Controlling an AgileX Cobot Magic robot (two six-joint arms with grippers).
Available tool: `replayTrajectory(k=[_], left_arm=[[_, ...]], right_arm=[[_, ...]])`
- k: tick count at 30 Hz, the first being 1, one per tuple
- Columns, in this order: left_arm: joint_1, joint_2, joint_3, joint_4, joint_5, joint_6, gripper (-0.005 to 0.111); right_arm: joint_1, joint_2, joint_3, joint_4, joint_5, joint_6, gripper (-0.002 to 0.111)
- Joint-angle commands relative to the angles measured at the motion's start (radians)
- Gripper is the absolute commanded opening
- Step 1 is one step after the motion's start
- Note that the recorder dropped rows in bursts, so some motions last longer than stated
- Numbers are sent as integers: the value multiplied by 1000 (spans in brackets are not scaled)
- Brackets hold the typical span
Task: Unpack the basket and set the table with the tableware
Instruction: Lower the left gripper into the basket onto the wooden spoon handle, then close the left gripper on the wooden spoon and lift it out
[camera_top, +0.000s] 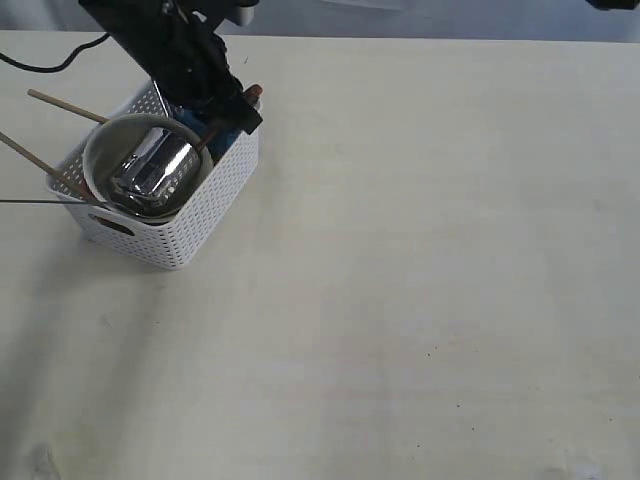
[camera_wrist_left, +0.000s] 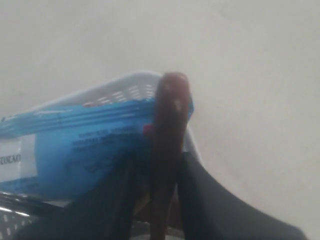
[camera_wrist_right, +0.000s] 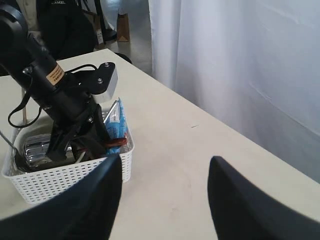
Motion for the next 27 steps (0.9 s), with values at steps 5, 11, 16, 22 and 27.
replayTrajectory(k=[5,11,16,22,27], left_arm=[[2,0,-7,-2,-15,-5,0],[2,0,-7,-2,-60,-5,0],[2,0,-11,-2,-108,-5,0],[2,-2,-39,-16,-99,-5,0],[2,-2,-69,-45,-116,-5,0]], right_arm=[[-6,0,-4,3,-6,4,51],[-6,0,-4,3,-6,4,51],[-6,0,-4,3,-6,4,51],[-6,0,-4,3,-4,4,51],[-6,0,-4,3,-2,4,51]])
